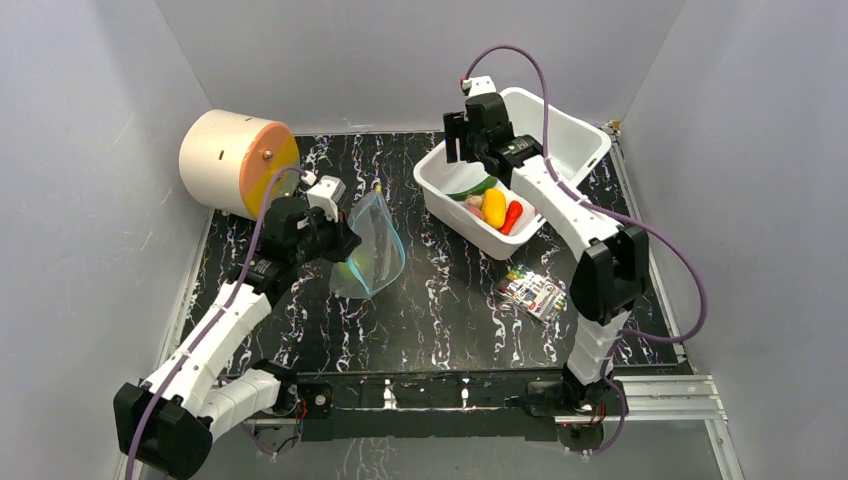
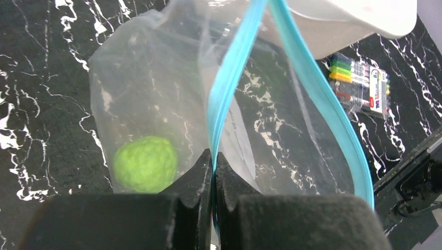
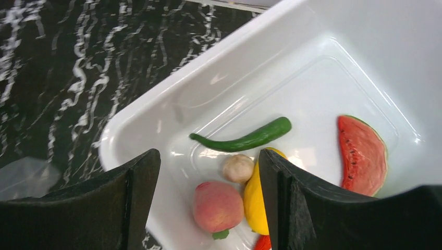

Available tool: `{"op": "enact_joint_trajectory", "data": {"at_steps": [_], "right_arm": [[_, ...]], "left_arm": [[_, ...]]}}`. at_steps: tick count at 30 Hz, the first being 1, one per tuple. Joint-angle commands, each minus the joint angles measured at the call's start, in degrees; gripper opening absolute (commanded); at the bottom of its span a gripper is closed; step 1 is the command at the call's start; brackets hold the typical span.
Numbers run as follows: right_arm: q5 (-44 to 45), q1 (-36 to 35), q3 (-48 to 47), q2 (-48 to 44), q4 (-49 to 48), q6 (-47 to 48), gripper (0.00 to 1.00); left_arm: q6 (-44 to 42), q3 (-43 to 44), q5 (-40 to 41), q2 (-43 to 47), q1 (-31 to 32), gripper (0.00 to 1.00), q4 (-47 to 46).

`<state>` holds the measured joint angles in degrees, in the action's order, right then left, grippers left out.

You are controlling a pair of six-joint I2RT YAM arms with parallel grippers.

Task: Place the food in the zip-top bag and seal the zipper
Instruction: Pick up the fake vegetable from the bin.

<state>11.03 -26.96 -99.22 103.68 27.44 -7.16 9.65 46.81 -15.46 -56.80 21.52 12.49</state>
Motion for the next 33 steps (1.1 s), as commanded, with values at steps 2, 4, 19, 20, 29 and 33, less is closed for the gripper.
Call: {"op": "enact_joint_trajectory", "data": {"at_steps": [2, 4, 19, 20, 29, 33], "right_arm": [[12.5, 1.6, -5.4, 5.2, 3.0, -5.7, 0.68], [13.3, 2.5, -6.7, 7.4, 4.0, -7.5, 0.68], [20.5, 5.6, -3.8, 17.6, -2.4, -20.2, 0.68], [20.0, 5.9, -4.0, 18.2, -2.6, -20.5, 0.68], [19.2, 7.0, -5.5, 22.9, -2.5, -22.6, 0.65], [18.0, 7.4, -5.8, 24.5, -2.6, -22.8, 0.66]], "left_arm": [[1.6, 4.7, 3.2, 0.0, 0.2, 0.00, 2.2], [1.8, 5.8, 3.0, -0.6, 0.2, 0.00, 2.7], [1.5, 5.4, 2.6, 0.0, 0.2, 0.00, 3.6], [1.4, 5.4, 2.3, -0.1, 0.2, 0.00, 3.6], [0.5, 7.9, -1.6, -2.2, 0.2, 0.00, 2.0], [0.6, 7.6, -1.5, -2.4, 0.2, 0.00, 2.1]]}}
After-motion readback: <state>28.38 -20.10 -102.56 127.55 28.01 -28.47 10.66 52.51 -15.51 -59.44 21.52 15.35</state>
